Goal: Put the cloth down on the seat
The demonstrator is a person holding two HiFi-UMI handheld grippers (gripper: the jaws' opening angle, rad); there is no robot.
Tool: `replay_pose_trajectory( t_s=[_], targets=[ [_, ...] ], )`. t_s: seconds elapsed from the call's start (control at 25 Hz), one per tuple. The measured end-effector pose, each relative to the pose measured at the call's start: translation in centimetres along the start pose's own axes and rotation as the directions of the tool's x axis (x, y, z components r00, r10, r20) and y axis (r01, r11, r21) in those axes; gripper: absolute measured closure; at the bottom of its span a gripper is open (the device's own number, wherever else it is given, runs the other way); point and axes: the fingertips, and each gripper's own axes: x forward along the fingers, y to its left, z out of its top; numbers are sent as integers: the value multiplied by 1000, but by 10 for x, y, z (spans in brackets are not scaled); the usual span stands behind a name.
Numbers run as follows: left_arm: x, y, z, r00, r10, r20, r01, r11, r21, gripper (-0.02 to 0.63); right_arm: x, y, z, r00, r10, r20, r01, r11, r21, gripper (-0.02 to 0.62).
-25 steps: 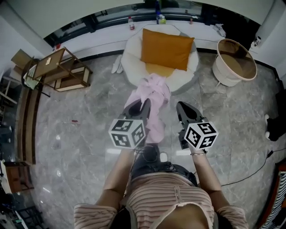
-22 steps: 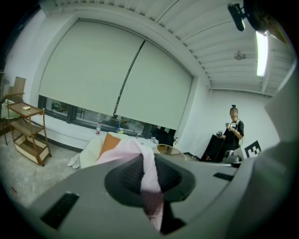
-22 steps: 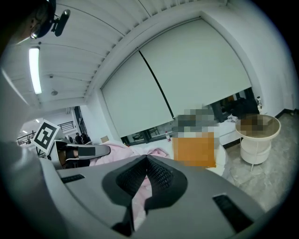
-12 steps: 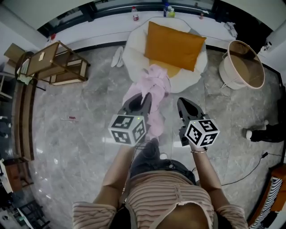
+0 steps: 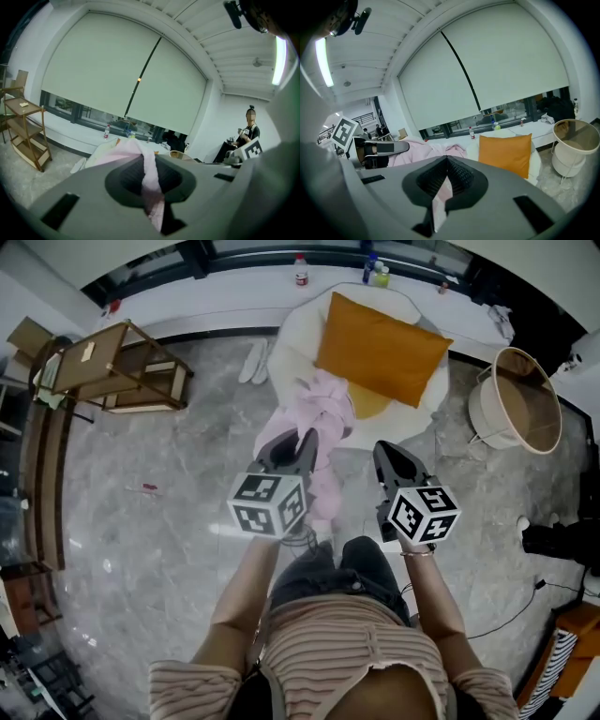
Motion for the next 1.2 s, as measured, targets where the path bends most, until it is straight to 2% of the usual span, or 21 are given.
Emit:
replay_pose_trajectory(
  t_s=[0.28,0.6,1.2],
  targets=[
    [15,29,21,1000,16,2,-16,1000,12,554,38,-1,18,999,28,-34,-29,999,-34,588],
    [44,65,30,996,87,24,-85,994,-61,554,95,-11,31,991,107,-84,-113,991,-68,588],
    [163,132,46,966,259,-7,-257,953,-163,554,222,-97,53,947,198,-253,-226,970,-87,588]
  ],
)
